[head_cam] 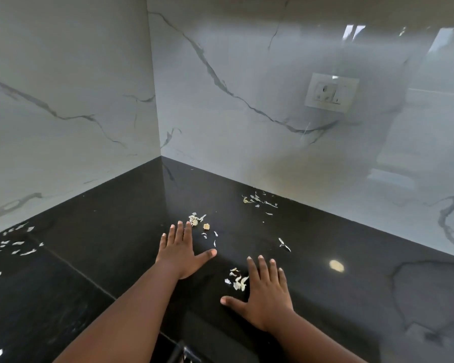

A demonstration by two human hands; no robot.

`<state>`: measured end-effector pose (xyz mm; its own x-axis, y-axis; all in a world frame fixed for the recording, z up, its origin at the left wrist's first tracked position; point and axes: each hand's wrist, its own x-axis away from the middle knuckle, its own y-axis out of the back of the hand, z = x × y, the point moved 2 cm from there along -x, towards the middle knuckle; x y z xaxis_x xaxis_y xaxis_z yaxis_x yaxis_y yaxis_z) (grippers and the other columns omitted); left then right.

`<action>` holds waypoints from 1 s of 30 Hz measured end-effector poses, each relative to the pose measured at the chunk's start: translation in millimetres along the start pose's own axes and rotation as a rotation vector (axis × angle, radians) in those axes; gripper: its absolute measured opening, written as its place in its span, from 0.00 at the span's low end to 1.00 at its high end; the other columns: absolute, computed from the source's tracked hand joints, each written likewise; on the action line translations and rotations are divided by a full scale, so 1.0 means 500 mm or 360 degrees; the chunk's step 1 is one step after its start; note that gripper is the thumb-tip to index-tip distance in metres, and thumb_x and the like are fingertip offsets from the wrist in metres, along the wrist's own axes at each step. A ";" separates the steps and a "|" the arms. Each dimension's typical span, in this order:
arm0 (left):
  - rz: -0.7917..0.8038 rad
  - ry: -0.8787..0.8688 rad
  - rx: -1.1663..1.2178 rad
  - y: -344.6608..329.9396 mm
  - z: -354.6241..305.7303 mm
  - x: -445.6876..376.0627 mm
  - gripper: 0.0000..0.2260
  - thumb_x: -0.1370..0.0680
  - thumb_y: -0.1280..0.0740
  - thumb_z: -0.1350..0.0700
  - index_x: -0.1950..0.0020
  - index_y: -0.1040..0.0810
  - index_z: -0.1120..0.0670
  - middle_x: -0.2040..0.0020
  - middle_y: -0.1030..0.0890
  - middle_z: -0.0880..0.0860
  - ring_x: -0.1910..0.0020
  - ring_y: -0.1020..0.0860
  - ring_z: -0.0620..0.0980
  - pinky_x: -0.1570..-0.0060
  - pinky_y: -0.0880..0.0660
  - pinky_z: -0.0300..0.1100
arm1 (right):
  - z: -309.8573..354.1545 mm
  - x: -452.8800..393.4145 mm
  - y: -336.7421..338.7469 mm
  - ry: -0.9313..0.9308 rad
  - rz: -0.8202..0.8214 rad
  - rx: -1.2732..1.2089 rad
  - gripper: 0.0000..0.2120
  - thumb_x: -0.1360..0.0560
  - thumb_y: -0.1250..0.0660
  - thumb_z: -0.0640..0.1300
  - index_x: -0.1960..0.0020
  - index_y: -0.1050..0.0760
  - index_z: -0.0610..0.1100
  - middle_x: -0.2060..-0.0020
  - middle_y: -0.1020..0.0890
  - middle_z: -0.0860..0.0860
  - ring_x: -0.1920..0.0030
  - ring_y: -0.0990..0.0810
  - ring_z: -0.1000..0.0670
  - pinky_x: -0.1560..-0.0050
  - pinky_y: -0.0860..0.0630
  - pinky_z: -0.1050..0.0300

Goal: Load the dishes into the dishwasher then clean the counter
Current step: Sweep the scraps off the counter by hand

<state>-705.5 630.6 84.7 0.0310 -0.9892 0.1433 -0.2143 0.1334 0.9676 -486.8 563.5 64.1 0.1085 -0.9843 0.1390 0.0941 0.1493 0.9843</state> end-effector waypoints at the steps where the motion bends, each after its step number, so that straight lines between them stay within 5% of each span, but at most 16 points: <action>1: 0.0007 0.0000 0.0012 -0.002 0.009 -0.022 0.49 0.29 0.51 0.24 0.23 0.68 0.54 0.21 0.64 0.55 0.23 0.64 0.54 0.25 0.62 0.53 | 0.015 -0.012 -0.008 -0.0027 -0.0004 -0.0028 0.55 0.35 0.54 0.82 0.21 0.65 0.49 0.21 0.62 0.46 0.23 0.68 0.41 0.24 0.64 0.43; 15: 0.0004 -0.0178 0.0032 -0.052 -0.004 -0.229 0.53 0.37 0.62 0.22 0.22 0.66 0.55 0.21 0.62 0.54 0.23 0.64 0.51 0.25 0.64 0.49 | -0.015 -0.222 0.005 -0.0526 -0.0155 -0.0260 0.50 0.31 0.57 0.79 0.20 0.61 0.49 0.22 0.62 0.45 0.23 0.67 0.40 0.25 0.67 0.43; 23: -0.0031 -0.0434 0.0003 -0.087 -0.146 -0.312 0.49 0.32 0.61 0.23 0.21 0.62 0.55 0.20 0.59 0.54 0.23 0.63 0.51 0.25 0.63 0.48 | -0.098 -0.335 0.028 -0.0857 -0.0158 -0.0377 0.51 0.32 0.58 0.80 0.21 0.63 0.48 0.22 0.62 0.44 0.23 0.65 0.36 0.28 0.65 0.32; 30: -0.0040 -0.0529 0.0135 -0.100 -0.232 -0.384 0.40 0.24 0.56 0.29 0.20 0.59 0.54 0.20 0.56 0.53 0.22 0.60 0.49 0.25 0.63 0.47 | -0.118 -0.416 0.034 -0.0771 -0.0139 -0.0435 0.44 0.24 0.54 0.70 0.21 0.62 0.42 0.22 0.62 0.39 0.25 0.65 0.33 0.25 0.63 0.39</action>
<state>-587.3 820.9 32.9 -0.2796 -0.9596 0.0308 -0.2984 0.1173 0.9472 -449.6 776.4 45.3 -0.3720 -0.9151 0.1558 0.3421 0.0209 0.9394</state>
